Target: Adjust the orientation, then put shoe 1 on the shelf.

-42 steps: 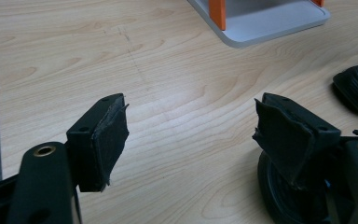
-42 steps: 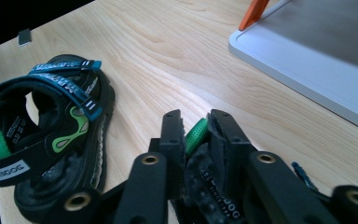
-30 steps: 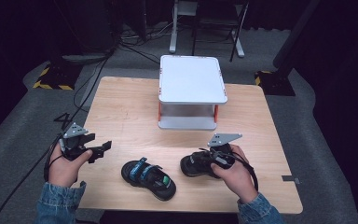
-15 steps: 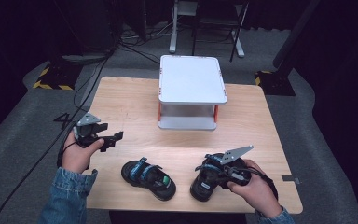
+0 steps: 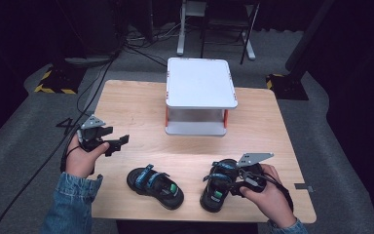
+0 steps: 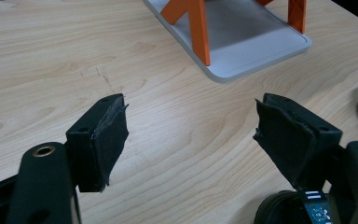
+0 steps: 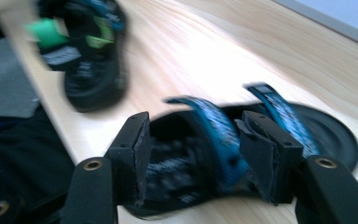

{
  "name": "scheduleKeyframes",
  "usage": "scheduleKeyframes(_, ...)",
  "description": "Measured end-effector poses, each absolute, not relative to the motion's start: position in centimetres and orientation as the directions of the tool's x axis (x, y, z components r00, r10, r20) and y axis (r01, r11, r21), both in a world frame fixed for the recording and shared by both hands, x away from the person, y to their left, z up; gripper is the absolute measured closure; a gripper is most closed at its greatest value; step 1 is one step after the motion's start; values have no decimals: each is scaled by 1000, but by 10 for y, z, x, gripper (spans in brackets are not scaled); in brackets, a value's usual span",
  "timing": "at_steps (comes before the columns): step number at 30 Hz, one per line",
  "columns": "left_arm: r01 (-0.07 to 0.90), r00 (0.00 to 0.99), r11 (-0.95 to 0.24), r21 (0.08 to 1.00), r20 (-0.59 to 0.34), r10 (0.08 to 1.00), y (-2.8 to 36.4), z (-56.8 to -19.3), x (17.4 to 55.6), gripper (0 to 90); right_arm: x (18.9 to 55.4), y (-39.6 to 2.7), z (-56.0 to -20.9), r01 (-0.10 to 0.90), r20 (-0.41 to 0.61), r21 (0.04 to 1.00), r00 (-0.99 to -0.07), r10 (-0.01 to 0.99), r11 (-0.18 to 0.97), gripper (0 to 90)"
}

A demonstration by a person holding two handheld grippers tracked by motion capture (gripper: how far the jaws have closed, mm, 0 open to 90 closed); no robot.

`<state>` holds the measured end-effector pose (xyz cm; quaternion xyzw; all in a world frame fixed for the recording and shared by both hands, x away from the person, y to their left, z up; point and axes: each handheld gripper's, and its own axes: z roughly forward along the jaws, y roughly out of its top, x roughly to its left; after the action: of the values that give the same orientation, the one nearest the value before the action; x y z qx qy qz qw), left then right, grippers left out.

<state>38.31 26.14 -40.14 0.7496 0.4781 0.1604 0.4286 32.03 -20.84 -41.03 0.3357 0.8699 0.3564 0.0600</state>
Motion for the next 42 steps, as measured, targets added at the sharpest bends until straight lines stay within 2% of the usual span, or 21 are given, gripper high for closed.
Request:
scheduleKeyframes(3,582,489,-173,795,-173,855,261,-402,384,248,324,-209,-420,567,83,615,-738,670,548,416)
scheduleKeyframes(5,583,492,-177,793,-171,854,260,-403,383,248,326,-209,-426,587,93,595,-729,678,549,436)
scheduleKeyframes(10,588,486,-175,789,-173,857,259,-404,388,249,331,-208,-434,606,135,592,-725,676,531,612)
scheduleKeyframes(13,590,496,-190,784,-167,852,252,-406,393,249,328,-210,-432,577,114,622,-735,668,529,647)
scheduleKeyframes(22,592,499,-196,782,-164,851,252,-408,394,245,332,-206,-426,467,5,688,-769,639,556,660)
scheduleKeyframes(30,603,480,-194,774,-158,863,258,-412,385,246,350,-206,-412,395,-32,753,-777,629,527,660)
scheduleKeyframes(35,615,459,-183,767,-159,874,266,-414,375,246,369,-203,-402,363,-64,775,-769,636,517,661)
scheduleKeyframes(42,628,421,-159,761,-161,892,281,-417,362,247,403,-184,-387,303,-98,782,-803,587,544,660)
